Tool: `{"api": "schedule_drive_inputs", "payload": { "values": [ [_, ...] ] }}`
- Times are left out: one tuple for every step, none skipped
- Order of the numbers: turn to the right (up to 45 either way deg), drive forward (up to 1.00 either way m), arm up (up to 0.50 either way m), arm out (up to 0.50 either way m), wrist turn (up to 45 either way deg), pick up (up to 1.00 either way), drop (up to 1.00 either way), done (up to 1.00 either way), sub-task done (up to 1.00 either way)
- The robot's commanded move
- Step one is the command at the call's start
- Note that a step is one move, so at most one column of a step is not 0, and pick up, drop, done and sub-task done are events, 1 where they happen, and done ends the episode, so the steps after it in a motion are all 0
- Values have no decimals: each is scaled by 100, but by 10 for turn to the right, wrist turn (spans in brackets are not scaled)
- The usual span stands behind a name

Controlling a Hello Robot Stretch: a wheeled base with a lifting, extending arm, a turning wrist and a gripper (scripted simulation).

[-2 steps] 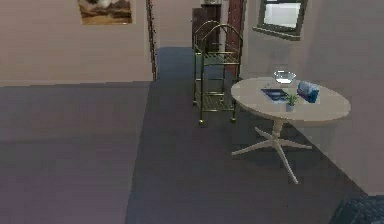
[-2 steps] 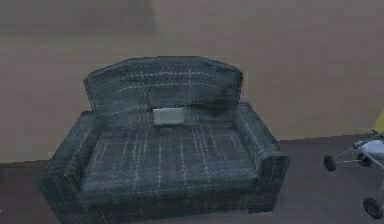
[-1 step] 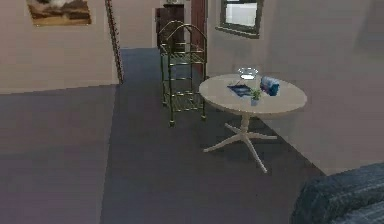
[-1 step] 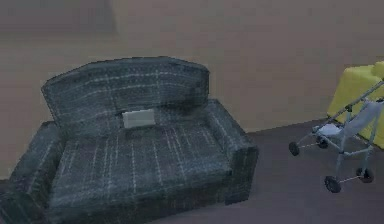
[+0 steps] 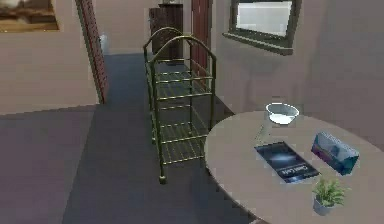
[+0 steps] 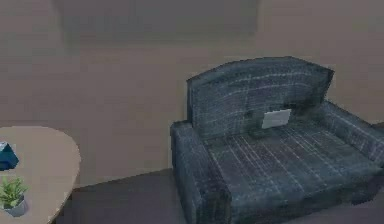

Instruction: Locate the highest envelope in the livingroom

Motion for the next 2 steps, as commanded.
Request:
{"api": "schedule_drive_inputs", "payload": {
  "values": [
    [390,0,0,0,0,0,0,0,0],
    [0,0,0,0,0,0,0,100,0]
  ]
}}
